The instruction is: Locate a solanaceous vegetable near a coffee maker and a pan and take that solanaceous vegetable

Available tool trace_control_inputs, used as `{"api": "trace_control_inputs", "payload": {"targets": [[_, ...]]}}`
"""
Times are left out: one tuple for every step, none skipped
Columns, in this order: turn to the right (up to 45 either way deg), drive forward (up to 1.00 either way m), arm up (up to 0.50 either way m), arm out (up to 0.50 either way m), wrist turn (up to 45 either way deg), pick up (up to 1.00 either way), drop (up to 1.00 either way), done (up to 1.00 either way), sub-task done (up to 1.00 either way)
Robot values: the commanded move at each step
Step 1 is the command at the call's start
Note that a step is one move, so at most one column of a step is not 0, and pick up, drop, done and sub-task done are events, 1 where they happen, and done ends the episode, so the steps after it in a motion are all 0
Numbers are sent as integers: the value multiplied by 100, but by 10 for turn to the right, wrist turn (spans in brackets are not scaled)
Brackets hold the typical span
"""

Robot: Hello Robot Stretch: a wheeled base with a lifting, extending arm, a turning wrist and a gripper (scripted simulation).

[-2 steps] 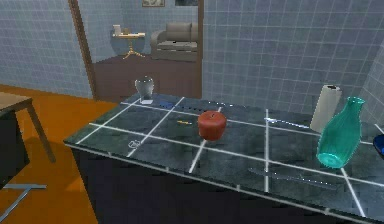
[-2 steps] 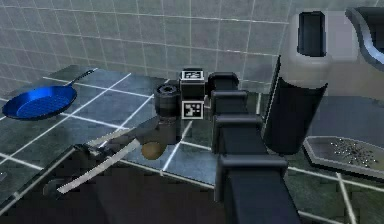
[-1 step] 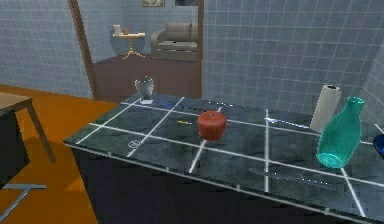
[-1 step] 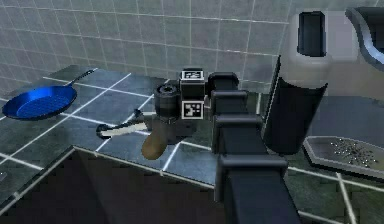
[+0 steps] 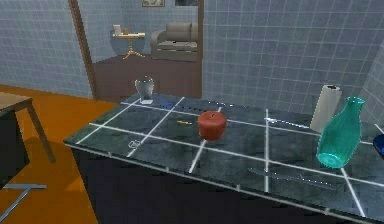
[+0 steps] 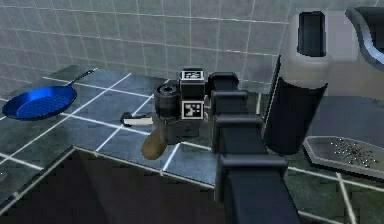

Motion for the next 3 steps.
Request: {"api": "trace_control_inputs", "payload": {"targets": [[0, 0, -12, 0, 0, 0, 0, 0, 0], [0, 0, 0, 0, 0, 100, 0, 0, 0], [0, 0, 10, 0, 0, 0, 0, 0, 0]]}}
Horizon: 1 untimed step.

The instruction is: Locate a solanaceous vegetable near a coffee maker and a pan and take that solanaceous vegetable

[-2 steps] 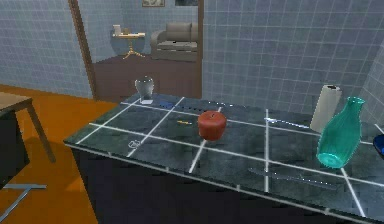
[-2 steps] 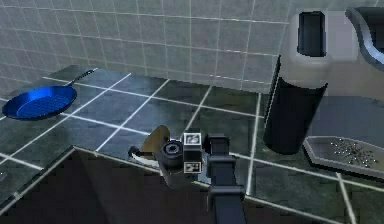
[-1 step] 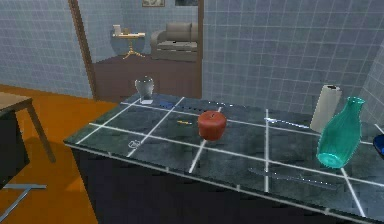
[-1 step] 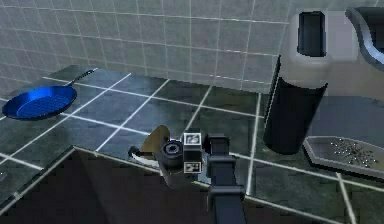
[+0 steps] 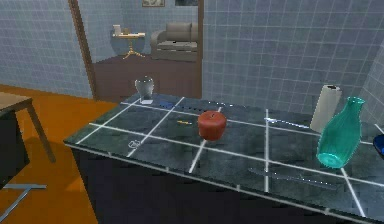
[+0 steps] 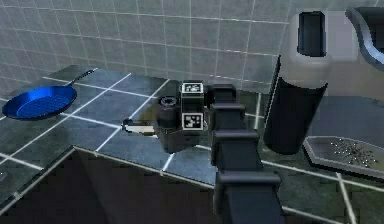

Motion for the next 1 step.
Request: {"api": "trace_control_inputs", "payload": {"targets": [[0, 0, 0, 0, 0, 0, 0, 100, 0]]}}
